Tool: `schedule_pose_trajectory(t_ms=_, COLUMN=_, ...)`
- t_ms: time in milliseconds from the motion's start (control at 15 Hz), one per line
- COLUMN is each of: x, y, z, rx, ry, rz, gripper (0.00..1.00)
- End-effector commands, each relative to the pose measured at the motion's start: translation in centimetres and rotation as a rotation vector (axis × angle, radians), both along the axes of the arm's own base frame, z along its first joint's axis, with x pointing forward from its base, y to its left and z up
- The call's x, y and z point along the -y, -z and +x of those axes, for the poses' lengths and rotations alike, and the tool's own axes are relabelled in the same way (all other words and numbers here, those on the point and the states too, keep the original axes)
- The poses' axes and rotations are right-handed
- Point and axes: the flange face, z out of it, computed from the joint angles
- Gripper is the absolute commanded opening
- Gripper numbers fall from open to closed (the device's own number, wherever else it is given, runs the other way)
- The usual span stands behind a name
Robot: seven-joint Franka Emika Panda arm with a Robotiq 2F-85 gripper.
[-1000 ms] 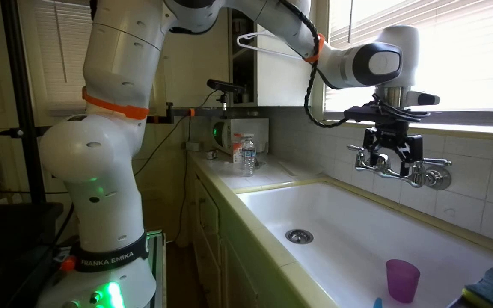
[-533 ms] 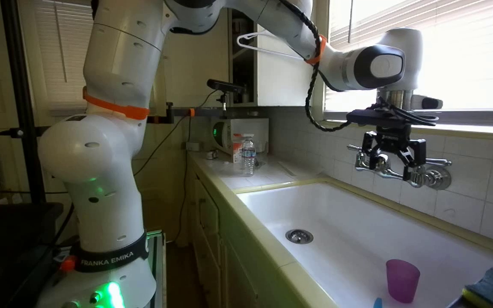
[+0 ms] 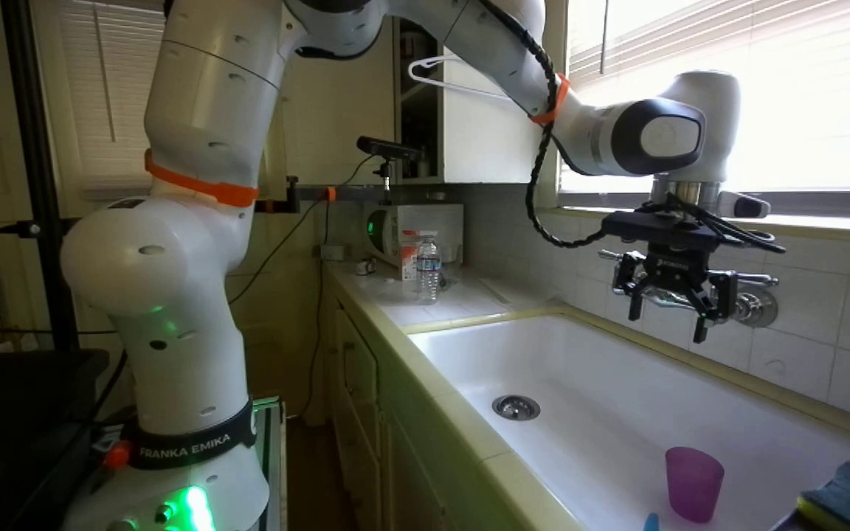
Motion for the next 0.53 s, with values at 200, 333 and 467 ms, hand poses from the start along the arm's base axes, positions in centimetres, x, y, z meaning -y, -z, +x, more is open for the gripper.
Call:
schedule_pose_trajectory(t_ms=200, x=0.9, y=5.6, z=-0.5, rx=0.008, ry=-0.149, rz=0.042, gripper=1.00)
schedule_pose_trajectory(t_ms=333, x=1.1, y=7.4, z=-0.4, rx=0.017, ry=-0.180, rz=0.061, gripper=1.00)
schedule_pose_trajectory(t_ms=467, x=1.5, y=9.0, z=0.0, rx=0.039, ry=-0.199, rz=0.077, gripper=1.00)
